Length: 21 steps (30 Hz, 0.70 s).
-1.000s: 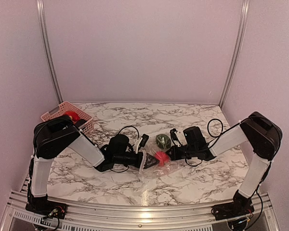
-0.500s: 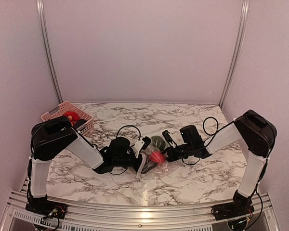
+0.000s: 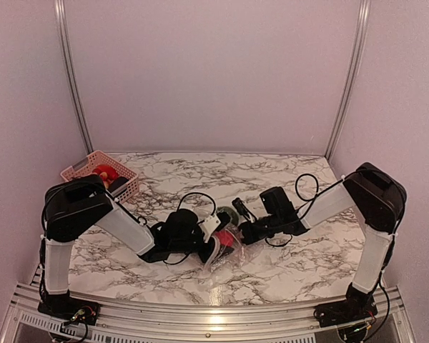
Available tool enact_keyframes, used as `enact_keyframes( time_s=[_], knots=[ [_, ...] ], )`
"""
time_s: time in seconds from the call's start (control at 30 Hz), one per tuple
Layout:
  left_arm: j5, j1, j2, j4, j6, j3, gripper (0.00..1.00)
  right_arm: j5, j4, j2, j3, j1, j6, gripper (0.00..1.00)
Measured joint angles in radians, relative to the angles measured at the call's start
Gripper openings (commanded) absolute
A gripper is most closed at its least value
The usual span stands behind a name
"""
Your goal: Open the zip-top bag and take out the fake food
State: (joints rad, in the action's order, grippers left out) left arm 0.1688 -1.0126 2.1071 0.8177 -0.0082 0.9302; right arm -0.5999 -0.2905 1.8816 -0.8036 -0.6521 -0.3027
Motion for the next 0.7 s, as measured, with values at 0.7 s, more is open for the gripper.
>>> enact_keyframes(
  time_s=[0.7],
  knots=[
    [-0.074, 0.0, -0.298, -0.002, -0.122, -0.291, 0.55, 0.062, -0.058, -0.142, 0.14, 0.196, -0.082, 0.0]
  ],
)
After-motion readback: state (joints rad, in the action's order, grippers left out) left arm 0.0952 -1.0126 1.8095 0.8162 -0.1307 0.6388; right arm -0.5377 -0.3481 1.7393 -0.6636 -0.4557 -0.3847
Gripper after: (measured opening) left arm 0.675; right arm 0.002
